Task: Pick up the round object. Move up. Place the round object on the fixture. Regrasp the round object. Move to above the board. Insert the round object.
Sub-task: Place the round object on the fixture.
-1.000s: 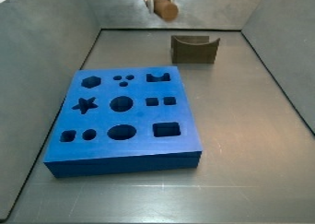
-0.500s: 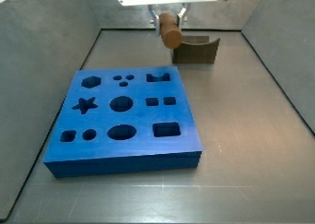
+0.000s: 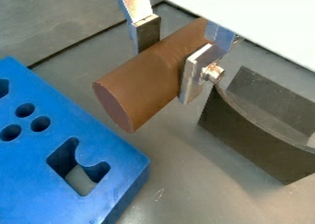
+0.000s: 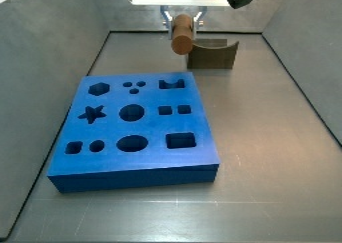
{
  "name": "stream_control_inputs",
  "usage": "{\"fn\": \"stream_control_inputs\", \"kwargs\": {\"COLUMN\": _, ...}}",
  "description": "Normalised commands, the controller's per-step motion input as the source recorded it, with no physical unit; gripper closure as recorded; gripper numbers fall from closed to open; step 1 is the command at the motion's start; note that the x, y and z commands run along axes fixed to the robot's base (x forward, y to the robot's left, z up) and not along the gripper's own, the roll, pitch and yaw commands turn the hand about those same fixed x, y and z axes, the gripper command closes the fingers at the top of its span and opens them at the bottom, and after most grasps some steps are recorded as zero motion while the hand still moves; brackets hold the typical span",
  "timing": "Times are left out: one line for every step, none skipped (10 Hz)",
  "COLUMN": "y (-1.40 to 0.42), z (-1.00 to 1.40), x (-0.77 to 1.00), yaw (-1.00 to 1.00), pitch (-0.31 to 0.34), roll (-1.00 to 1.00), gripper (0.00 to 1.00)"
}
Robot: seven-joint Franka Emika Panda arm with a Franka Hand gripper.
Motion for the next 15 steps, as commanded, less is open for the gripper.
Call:
{"fn": "stream_control_inputs", "kwargs": {"y": 1.00, "z": 0.52, "x": 0.61, "yaw": 0.14, "pitch": 0.083, "roll": -1.00, "gripper": 1.00}}
{"fn": "stream_control_inputs", "kwargs": {"y": 1.00, "z": 0.49, "x": 0.58, "yaw": 0.12, "pitch": 0.103, "roll": -1.00, "gripper": 1.00}}
{"fn": "stream_control_inputs", "kwargs": {"y": 1.00, "z": 0.44, "x": 0.55, "yaw": 0.10, "pitch": 0.117, "roll": -1.00, "gripper": 1.00}}
{"fn": "stream_control_inputs", "kwargs": {"y": 1.00, "z": 0.39, "x": 0.52, "yaw": 0.09, "pitch": 0.134, "roll": -1.00, "gripper": 1.00}}
{"fn": "stream_control_inputs", "kwargs": {"y": 1.00, "z": 0.36, "x": 0.52, "yaw": 0.08, "pitch": 0.150, "roll": -1.00, "gripper": 1.00}}
{"fn": "stream_control_inputs", "kwargs": {"y": 1.00, "z": 0.33, "x": 0.52, "yaw": 0.07, "pitch": 0.163, "roll": -1.00, "gripper": 1.00}}
{"fn": "stream_control_inputs", "kwargs": {"y": 0.84, "z": 0.18, "x": 0.46, "yaw": 0.04, "pitch": 0.197, "roll": -1.00, "gripper": 1.00}}
{"fn": "stream_control_inputs", "kwargs": {"y": 0.73, "z": 0.12, "x": 0.42, "yaw": 0.03, "pitch": 0.211, "roll": -1.00, "gripper": 1.00}}
{"fn": "stream_control_inputs", "kwargs": {"y": 0.51, "z": 0.03, "x": 0.36, "yaw": 0.00, "pitch": 0.234, "roll": -1.00, "gripper": 1.00}}
{"fn": "stream_control_inputs", "kwargs": {"y": 0.30, "z": 0.02, "x": 0.30, "yaw": -0.02, "pitch": 0.262, "roll": -1.00, "gripper": 1.00}}
{"fn": "stream_control_inputs", "kwargs": {"y": 0.16, "z": 0.01, "x": 0.25, "yaw": -0.04, "pitch": 0.285, "roll": -1.00, "gripper": 1.00}}
{"fn": "stream_control_inputs", "kwargs": {"y": 0.08, "z": 0.00, "x": 0.22, "yaw": -0.06, "pitch": 0.297, "roll": -1.00, "gripper": 1.00}}
{"fn": "stream_control_inputs", "kwargs": {"y": 0.06, "z": -0.01, "x": 0.14, "yaw": -0.10, "pitch": 0.325, "roll": -1.00, "gripper": 1.00}}
{"fn": "stream_control_inputs", "kwargs": {"y": 0.06, "z": 0.00, "x": 0.09, "yaw": -0.13, "pitch": 0.334, "roll": -1.00, "gripper": 1.00}}
{"fn": "stream_control_inputs", "kwargs": {"y": 0.06, "z": -0.01, "x": 0.07, "yaw": -0.14, "pitch": 0.323, "roll": -0.94, "gripper": 1.00}}
